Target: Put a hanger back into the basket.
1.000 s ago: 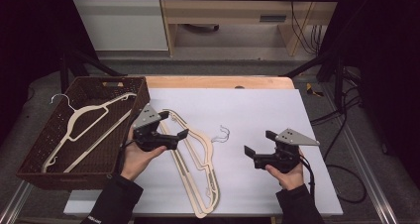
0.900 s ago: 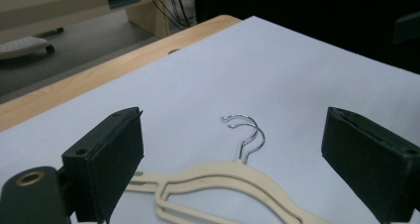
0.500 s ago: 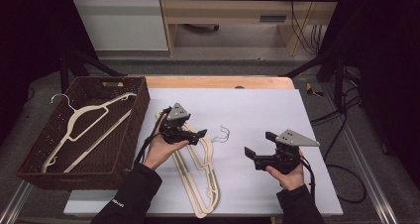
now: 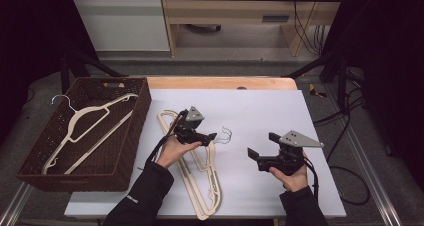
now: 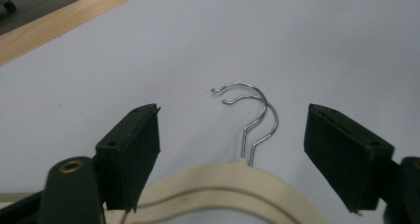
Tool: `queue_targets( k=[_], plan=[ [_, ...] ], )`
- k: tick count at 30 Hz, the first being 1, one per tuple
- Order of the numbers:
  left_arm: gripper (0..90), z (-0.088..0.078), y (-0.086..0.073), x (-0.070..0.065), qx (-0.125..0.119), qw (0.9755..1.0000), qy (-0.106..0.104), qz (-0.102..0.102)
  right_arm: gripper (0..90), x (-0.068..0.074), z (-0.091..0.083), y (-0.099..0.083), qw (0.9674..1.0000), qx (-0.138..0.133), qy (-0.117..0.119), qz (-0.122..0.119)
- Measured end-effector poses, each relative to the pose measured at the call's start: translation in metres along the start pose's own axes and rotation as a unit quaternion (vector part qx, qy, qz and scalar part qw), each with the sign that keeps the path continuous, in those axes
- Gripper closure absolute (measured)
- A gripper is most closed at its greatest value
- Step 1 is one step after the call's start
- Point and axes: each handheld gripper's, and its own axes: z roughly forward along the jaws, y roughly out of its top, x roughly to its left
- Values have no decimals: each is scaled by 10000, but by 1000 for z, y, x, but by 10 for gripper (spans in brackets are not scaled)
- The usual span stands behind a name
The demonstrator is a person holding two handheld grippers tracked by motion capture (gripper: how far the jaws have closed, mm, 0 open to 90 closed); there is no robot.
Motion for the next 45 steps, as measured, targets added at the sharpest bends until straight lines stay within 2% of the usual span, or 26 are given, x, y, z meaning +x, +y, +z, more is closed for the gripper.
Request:
queue_targets(
  k=[1,10,16,19,21,26,27,34,36,38,39,43,45],
  plan=[
    [257,6,0,-1,96,9999,3,60,53,0,-1,0,10000,3,3,4],
    [348,32,-1,-7,343,9993,-21,167,53,-1,-2,1,10000,-39,1,16],
    [430,42,-4,-5,435,9989,11,191,53,-1,-2,1,10000,-31,15,33],
    [478,48,-7,-5,496,9986,-75,181,53,-2,-3,1,10000,-40,-8,35],
    [507,50,-7,-6,591,9979,-85,253,53,-2,-3,1,10000,-42,-8,33],
    [564,52,-8,-7,679,9972,-101,288,53,-2,-3,1,10000,-11,33,17],
    [605,53,-8,-7,710,9969,-90,312,53,-1,-2,1,10000,-33,1,27],
    [693,57,-9,-7,781,9964,-260,217,53,-1,-1,1,10000,-21,2,28],
    [734,57,-9,-6,821,9959,-319,198,53,-1,-2,1,10000,-17,18,10],
    [790,56,-9,-6,878,9955,-285,209,53,-1,-1,1,10000,-21,18,10],
    [796,57,-10,-5,958,9948,-259,216,53,-1,-2,1,10000,-21,18,10],
    [808,57,-10,-3,971,9947,-288,159,53,-1,-2,1,10000,-16,15,9],
    [809,57,-10,-5,985,9947,-215,220,53,-1,-1,1,10000,-17,1,25]
  ],
)
